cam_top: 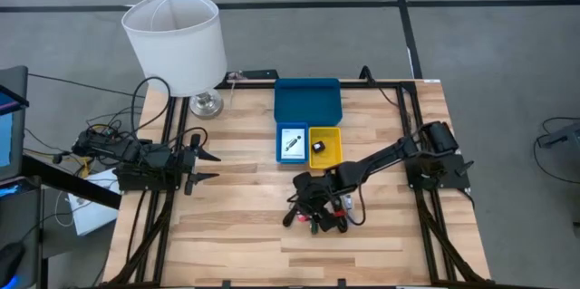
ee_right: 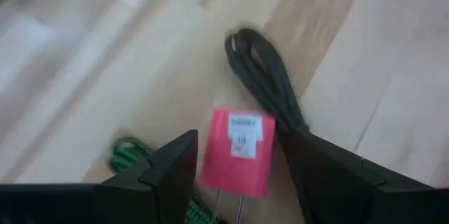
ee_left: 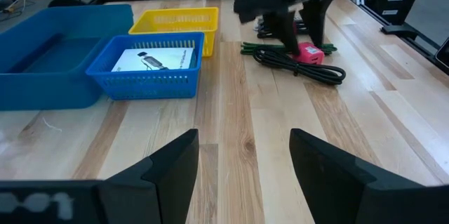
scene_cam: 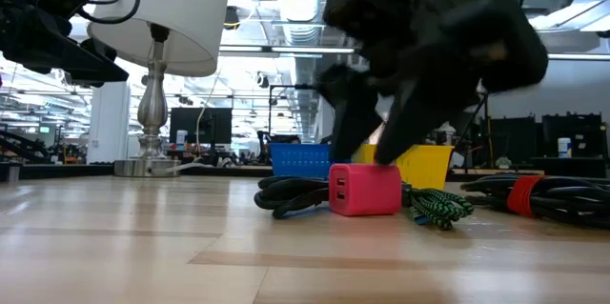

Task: Pick and place items into bin
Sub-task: Put the pink charger adapter into the yellow bin

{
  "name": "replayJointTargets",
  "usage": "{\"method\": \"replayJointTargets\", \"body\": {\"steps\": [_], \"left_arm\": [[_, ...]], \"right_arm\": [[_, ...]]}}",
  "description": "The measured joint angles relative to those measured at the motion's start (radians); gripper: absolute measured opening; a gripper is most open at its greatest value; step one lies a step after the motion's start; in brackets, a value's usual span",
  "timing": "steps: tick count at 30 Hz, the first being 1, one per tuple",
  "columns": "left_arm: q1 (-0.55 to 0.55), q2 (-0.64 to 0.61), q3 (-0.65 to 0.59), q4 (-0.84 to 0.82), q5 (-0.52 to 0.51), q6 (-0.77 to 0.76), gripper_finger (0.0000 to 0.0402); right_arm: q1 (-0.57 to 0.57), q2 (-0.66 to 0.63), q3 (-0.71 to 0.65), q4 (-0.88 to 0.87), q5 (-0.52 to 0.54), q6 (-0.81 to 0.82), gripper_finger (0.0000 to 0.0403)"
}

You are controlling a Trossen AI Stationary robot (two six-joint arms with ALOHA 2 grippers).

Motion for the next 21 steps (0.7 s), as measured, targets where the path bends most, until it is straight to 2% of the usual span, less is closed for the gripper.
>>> {"method": "replayJointTargets", "body": {"steps": [5,11,21], "left_arm": [[0.000,0.000,0.000,0.002,0.000,0.000,0.0212],[0.000,0.000,0.000,0.001,0.000,0.000,0.0212],[0.000,0.000,0.000,0.000,0.000,0.000,0.0212]], "right_arm": [[0.000,0.035,-0.002,0.023,-0.044,0.051,0.0231],[0.000,0.035,-0.002,0.029,-0.045,0.069,0.0226],[0.000,0.035,-0.002,0.028,-0.046,0.092,0.0179]]}}
